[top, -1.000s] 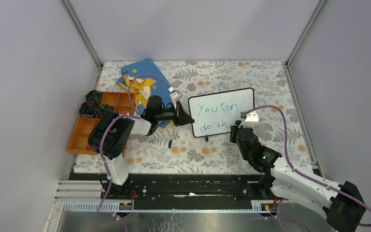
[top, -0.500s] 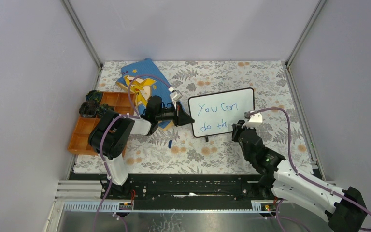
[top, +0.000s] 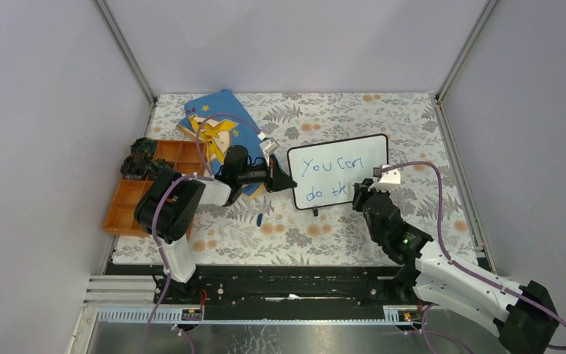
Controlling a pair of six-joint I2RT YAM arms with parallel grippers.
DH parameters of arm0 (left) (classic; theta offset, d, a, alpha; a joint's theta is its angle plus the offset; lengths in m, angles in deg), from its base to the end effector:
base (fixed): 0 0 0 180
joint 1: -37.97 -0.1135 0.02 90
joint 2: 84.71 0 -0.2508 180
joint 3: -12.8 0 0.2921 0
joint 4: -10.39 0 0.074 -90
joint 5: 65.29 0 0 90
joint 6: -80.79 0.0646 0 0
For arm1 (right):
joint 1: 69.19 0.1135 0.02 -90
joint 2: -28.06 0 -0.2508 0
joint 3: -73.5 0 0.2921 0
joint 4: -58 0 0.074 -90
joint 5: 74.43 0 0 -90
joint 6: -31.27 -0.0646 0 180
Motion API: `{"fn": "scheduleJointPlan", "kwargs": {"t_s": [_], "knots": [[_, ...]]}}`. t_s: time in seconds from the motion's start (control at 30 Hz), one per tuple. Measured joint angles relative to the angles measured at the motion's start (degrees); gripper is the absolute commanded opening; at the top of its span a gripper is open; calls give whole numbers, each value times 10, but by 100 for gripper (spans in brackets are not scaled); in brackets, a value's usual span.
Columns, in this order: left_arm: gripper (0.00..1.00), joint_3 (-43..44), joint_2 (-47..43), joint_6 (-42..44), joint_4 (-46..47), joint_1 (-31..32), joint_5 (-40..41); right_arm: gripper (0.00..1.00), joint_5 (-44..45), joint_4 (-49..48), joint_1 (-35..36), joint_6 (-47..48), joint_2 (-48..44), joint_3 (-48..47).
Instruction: Write a sentence on the whiteboard
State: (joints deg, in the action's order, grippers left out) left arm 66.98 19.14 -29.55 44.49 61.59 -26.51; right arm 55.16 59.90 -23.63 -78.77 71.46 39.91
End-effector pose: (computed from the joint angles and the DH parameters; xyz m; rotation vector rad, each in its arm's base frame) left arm 0.3274 -0.1981 0.1036 0.7208 1.8166 -1.3383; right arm 0.2022 0.1474 0.2109 0.1079 1.7300 0.2302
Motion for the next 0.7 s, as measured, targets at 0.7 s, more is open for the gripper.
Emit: {"fn": "scheduleJointPlan", "kwargs": {"t_s": [0.7], "knots": [[0, 1, 0, 4, -2, 1, 0, 0, -3, -20, -23, 5, 30, -6]]}}
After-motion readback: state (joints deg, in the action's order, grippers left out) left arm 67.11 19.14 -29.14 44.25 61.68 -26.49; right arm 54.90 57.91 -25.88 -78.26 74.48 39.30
